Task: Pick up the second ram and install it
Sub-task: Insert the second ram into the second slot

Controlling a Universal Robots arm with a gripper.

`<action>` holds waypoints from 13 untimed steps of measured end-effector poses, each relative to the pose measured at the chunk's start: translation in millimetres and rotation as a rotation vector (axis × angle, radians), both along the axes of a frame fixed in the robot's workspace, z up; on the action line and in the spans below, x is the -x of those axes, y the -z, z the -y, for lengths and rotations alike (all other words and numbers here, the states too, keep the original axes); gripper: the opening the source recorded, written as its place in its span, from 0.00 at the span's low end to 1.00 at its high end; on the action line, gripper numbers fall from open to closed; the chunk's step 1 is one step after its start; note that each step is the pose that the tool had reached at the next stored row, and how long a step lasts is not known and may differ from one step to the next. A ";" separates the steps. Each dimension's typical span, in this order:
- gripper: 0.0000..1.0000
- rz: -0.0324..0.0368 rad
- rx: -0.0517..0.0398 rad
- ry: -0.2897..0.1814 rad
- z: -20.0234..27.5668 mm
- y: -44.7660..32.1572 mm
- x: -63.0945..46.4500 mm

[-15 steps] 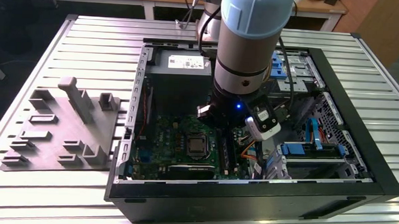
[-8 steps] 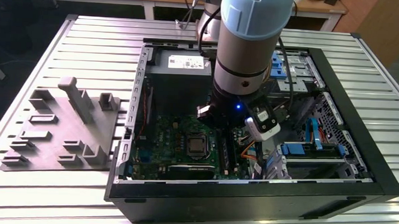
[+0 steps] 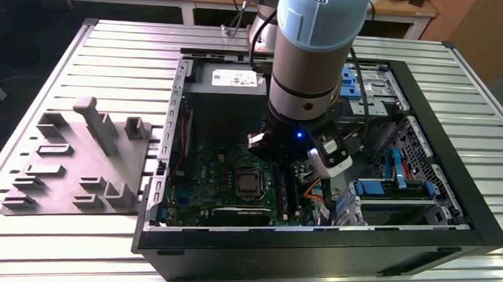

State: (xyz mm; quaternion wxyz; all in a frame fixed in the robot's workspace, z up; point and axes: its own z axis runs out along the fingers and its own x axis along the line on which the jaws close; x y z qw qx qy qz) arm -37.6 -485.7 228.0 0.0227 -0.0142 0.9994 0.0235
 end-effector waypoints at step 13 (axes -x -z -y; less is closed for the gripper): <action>0.12 0.0000 0.0000 0.000 0.0 4.3 1.4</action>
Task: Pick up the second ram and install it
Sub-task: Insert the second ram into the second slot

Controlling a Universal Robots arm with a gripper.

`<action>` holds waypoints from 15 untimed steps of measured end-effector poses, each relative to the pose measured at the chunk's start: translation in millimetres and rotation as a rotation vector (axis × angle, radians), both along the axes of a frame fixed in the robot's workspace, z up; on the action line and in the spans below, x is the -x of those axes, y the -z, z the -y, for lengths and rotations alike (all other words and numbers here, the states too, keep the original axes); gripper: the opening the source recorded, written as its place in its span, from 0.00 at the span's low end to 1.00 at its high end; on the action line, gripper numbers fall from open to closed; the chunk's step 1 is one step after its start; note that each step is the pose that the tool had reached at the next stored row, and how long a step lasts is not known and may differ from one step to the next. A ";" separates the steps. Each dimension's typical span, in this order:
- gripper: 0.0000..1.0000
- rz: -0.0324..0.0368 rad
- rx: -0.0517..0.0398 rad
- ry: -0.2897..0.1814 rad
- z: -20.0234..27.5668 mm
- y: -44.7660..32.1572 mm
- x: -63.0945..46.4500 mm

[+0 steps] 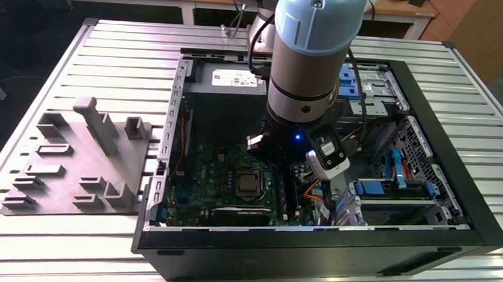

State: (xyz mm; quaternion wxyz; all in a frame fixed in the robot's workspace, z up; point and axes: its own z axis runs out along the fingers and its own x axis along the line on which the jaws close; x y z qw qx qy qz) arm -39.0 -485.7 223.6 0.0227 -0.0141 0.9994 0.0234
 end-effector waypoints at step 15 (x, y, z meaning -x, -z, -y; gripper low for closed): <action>0.12 0.0004 -0.0011 0.006 0.0 -1.8 0.0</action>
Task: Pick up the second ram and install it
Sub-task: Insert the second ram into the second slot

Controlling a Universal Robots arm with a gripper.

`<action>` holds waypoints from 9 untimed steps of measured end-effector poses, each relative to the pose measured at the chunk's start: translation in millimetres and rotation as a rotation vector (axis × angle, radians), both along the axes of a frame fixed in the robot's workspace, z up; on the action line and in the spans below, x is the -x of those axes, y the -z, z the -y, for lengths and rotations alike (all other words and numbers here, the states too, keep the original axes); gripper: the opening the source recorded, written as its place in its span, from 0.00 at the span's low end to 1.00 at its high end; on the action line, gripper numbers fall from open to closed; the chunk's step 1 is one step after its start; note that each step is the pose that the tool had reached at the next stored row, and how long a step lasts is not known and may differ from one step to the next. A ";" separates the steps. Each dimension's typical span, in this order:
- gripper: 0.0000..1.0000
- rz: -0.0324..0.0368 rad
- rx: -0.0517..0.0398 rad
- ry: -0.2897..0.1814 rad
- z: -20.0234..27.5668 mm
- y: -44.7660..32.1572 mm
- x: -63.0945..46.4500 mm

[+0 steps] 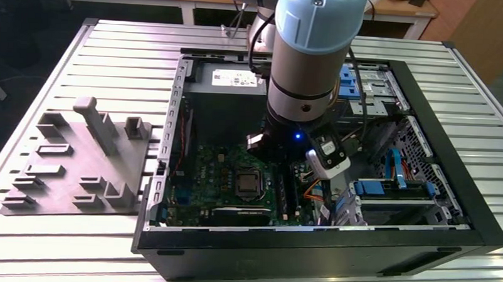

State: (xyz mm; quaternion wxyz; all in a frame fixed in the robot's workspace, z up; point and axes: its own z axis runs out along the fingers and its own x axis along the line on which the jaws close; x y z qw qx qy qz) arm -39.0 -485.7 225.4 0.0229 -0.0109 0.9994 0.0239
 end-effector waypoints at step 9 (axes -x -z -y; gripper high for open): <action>0.12 -0.0001 0.0001 0.045 0.0 1.2 -1.7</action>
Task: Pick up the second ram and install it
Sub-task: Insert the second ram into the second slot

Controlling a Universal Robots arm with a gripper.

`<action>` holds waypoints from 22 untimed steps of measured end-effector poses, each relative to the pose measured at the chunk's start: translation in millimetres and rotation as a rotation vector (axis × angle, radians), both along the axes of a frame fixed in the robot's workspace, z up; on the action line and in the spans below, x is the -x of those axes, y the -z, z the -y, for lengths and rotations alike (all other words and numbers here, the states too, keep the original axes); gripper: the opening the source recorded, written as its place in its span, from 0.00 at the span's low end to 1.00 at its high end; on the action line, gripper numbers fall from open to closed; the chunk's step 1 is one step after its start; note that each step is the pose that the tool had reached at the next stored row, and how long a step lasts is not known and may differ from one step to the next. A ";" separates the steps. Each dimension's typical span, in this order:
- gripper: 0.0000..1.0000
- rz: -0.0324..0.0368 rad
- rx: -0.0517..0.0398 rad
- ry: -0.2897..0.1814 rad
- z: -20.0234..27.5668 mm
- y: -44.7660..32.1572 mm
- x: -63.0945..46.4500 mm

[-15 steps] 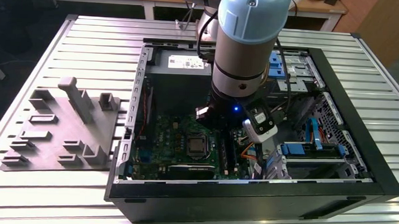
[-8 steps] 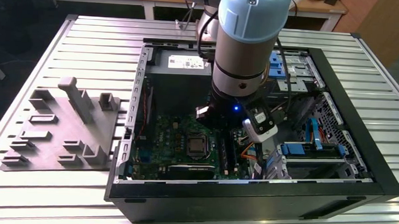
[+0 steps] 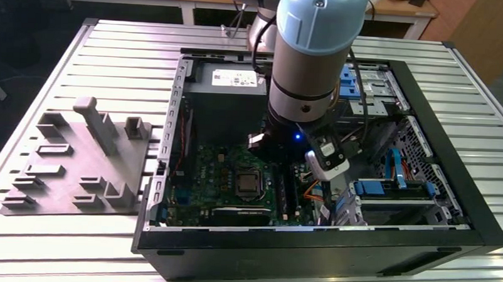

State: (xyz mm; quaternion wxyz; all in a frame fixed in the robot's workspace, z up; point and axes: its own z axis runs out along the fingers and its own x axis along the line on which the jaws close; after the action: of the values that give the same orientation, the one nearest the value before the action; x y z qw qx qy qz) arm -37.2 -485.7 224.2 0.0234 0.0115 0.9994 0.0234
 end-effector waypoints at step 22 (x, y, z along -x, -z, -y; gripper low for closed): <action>0.12 0.0001 0.0000 0.025 0.0 5.0 -0.1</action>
State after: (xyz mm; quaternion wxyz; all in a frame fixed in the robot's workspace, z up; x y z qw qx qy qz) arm -37.2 -485.7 219.2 0.0238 0.0240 0.9992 0.0231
